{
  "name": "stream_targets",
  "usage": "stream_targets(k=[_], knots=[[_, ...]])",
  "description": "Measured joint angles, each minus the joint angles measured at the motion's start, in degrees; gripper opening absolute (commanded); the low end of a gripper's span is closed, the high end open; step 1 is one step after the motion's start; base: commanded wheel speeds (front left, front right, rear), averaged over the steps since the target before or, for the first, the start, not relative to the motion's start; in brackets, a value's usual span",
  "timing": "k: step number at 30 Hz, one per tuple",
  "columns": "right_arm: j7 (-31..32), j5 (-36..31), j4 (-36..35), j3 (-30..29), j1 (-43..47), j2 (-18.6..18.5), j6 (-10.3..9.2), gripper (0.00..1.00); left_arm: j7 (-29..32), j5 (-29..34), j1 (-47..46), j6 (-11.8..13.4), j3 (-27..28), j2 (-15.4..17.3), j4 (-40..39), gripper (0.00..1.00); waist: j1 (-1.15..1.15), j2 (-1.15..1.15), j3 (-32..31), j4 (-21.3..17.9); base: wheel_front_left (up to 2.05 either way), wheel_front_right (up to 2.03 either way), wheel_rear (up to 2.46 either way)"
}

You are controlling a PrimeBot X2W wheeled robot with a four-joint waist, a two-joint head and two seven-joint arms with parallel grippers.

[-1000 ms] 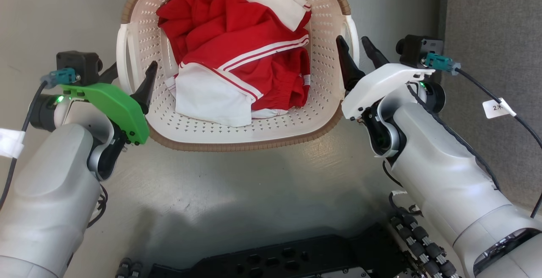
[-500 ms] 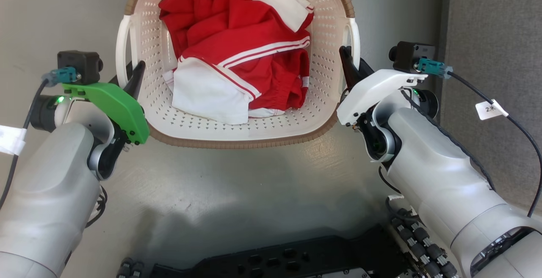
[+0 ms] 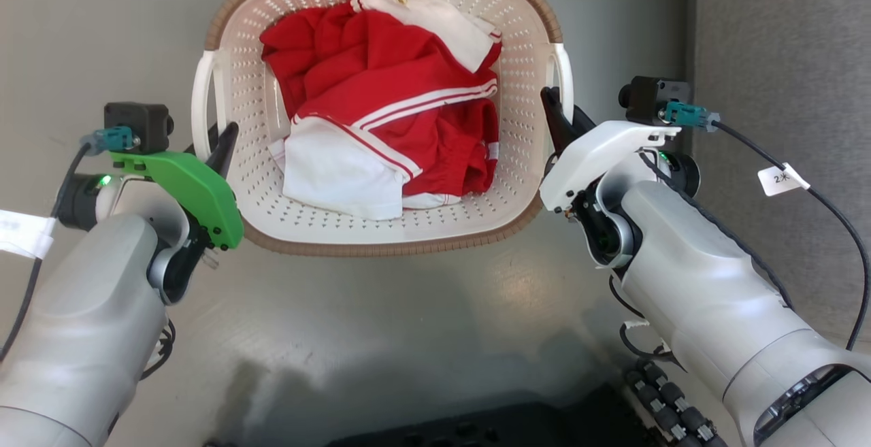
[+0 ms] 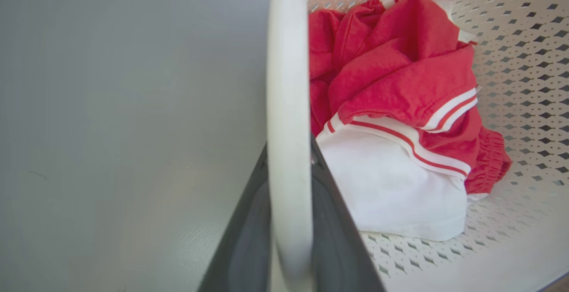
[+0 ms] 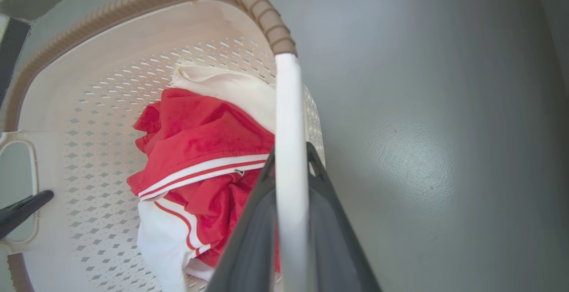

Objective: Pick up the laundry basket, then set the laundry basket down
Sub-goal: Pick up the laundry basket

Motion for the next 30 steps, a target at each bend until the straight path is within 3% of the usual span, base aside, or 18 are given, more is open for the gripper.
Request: stream_targets(k=[9,30], knots=[[0.0,1.4,3.2,4.4,0.3,0.0,2.63,0.0,0.4,-3.2,1.5,0.0,-2.1,-0.8,2.7,0.0,0.0,0.0,-6.3,-0.4,0.0,0.0,0.0],[5.4,6.7,9.1,8.5,4.0,-0.4,6.33,0.0,5.0,-9.1,7.0,0.0,-6.0,-4.5,7.3,0.0,0.0,0.0,-23.2,-0.6,0.0,0.0,0.0]])
